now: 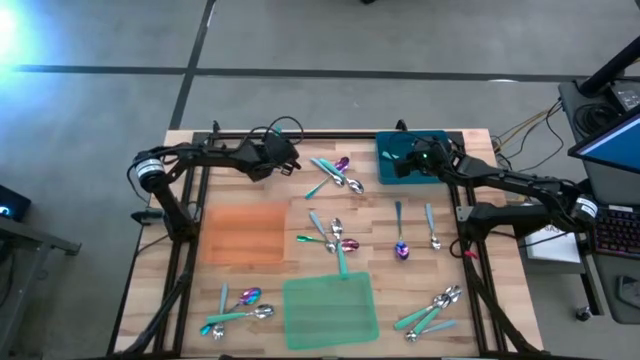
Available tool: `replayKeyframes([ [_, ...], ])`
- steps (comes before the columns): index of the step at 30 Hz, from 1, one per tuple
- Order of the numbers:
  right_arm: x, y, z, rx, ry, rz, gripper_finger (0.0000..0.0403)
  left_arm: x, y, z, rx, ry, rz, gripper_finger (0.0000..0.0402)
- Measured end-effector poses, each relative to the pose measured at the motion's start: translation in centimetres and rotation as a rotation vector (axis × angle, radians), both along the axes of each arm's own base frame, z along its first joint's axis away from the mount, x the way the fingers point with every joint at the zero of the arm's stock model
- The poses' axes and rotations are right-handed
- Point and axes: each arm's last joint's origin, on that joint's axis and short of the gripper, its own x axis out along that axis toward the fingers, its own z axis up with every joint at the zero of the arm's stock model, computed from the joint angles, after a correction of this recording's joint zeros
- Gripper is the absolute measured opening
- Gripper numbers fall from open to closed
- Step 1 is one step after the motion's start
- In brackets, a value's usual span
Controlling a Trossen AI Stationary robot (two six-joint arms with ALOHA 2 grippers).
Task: Sort silverware by color (type)
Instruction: Put the top left purple spoon into the green bin
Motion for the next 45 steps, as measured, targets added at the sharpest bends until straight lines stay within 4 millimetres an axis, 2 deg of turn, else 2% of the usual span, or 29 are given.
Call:
replayKeyframes([
  [12,0.0,0.0,0.0,0.000,0.002,0.002,0.0073,0.1,0.0,0.6,0.016,-0.049,0.012,0.0001],
  [20,0.0,0.0,0.0,0.001,0.000,0.001,0.0080,-0.6,-0.4,3.7,0.044,-0.138,-0.017,0.0002],
  [25,0.0,0.0,0.0,0.002,0.000,0.002,0.0080,-2.4,-1.1,6.3,0.122,-0.187,0.009,0.0002],
  [28,0.0,0.0,0.0,0.002,0.000,0.002,0.0075,-3.7,-1.8,7.0,0.137,-0.217,0.009,0.0002],
  [31,0.0,0.0,0.0,0.002,0.000,0.002,0.0073,-4.9,-2.5,6.8,0.121,-0.252,0.019,0.0002],
  [36,0.0,0.0,0.0,0.002,-0.001,0.002,0.0077,-6.3,-3.4,5.1,0.114,-0.346,0.055,0.0002],
  [41,0.0,0.0,0.0,0.002,-0.001,0.002,0.0082,-6.8,-3.6,3.7,0.151,-0.444,0.054,0.0002],
  [45,0.0,0.0,0.0,0.002,-0.001,0.002,0.0078,-6.8,-3.6,3.3,0.199,-0.481,0.062,0.0002],
])
